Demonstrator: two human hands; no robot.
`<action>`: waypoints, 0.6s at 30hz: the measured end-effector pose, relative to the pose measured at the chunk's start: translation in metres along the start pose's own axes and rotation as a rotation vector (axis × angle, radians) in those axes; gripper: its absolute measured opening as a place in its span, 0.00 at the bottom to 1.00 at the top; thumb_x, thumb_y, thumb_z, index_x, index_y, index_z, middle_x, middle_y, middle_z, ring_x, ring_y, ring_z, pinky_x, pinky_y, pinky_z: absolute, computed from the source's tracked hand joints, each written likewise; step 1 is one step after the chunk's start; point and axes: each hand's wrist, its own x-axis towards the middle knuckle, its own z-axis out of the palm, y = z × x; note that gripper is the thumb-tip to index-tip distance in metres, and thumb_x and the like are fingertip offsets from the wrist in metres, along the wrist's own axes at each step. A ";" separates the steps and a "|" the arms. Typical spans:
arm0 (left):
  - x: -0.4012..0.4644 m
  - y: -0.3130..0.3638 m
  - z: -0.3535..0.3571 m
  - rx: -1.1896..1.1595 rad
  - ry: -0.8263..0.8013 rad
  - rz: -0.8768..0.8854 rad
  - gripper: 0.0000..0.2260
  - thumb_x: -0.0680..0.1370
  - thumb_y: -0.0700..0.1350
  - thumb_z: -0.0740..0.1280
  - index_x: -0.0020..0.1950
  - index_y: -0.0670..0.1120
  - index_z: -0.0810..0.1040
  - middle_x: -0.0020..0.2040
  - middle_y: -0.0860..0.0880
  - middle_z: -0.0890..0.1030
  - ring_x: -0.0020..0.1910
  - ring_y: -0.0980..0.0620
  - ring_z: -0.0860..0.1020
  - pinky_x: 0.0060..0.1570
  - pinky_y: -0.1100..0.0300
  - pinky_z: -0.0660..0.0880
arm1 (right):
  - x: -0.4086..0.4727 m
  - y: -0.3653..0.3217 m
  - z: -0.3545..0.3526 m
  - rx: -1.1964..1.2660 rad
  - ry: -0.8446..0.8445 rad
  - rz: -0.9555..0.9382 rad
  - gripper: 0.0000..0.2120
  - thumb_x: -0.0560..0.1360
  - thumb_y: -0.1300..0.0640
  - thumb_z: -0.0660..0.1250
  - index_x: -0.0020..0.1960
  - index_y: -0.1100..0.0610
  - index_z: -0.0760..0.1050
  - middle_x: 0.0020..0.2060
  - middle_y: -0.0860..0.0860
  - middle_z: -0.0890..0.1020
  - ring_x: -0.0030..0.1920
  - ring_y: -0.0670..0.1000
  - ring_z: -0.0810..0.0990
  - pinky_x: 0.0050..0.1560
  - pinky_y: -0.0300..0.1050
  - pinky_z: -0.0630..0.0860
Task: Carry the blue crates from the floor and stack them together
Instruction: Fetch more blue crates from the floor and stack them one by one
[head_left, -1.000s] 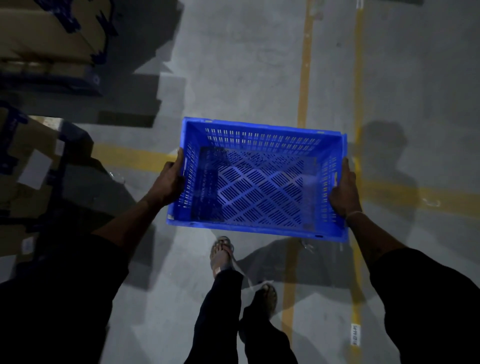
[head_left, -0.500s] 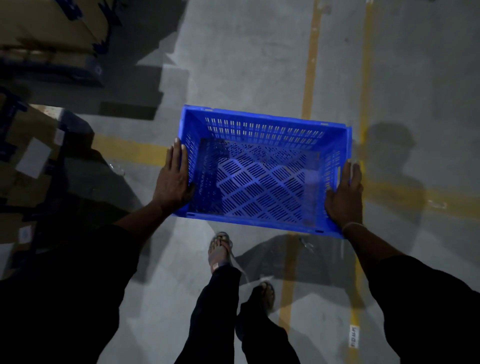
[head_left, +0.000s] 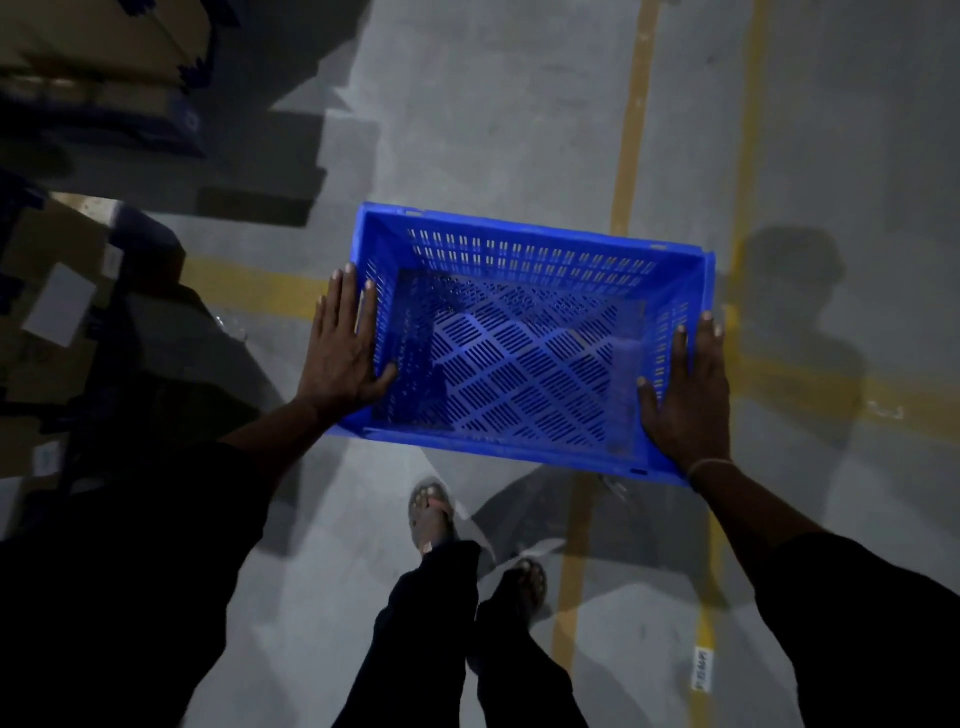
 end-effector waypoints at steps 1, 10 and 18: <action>-0.001 0.000 0.002 -0.008 -0.004 0.001 0.47 0.75 0.67 0.59 0.83 0.41 0.46 0.82 0.37 0.40 0.81 0.37 0.40 0.77 0.36 0.51 | -0.001 0.001 0.001 -0.007 0.005 -0.004 0.37 0.79 0.45 0.59 0.80 0.62 0.51 0.80 0.59 0.44 0.80 0.62 0.42 0.78 0.57 0.52; 0.003 0.002 -0.008 -0.065 -0.167 -0.042 0.52 0.71 0.75 0.57 0.83 0.43 0.47 0.82 0.38 0.40 0.80 0.33 0.39 0.75 0.31 0.43 | -0.001 0.006 0.000 -0.039 -0.113 0.024 0.41 0.76 0.40 0.60 0.81 0.58 0.50 0.80 0.58 0.41 0.79 0.63 0.45 0.74 0.64 0.55; -0.016 0.025 -0.094 -0.331 -0.431 -0.164 0.64 0.57 0.84 0.49 0.82 0.48 0.37 0.82 0.42 0.36 0.79 0.36 0.35 0.76 0.35 0.42 | 0.012 -0.058 -0.072 0.124 -0.426 0.289 0.53 0.65 0.27 0.63 0.81 0.48 0.47 0.81 0.54 0.46 0.80 0.60 0.46 0.76 0.64 0.50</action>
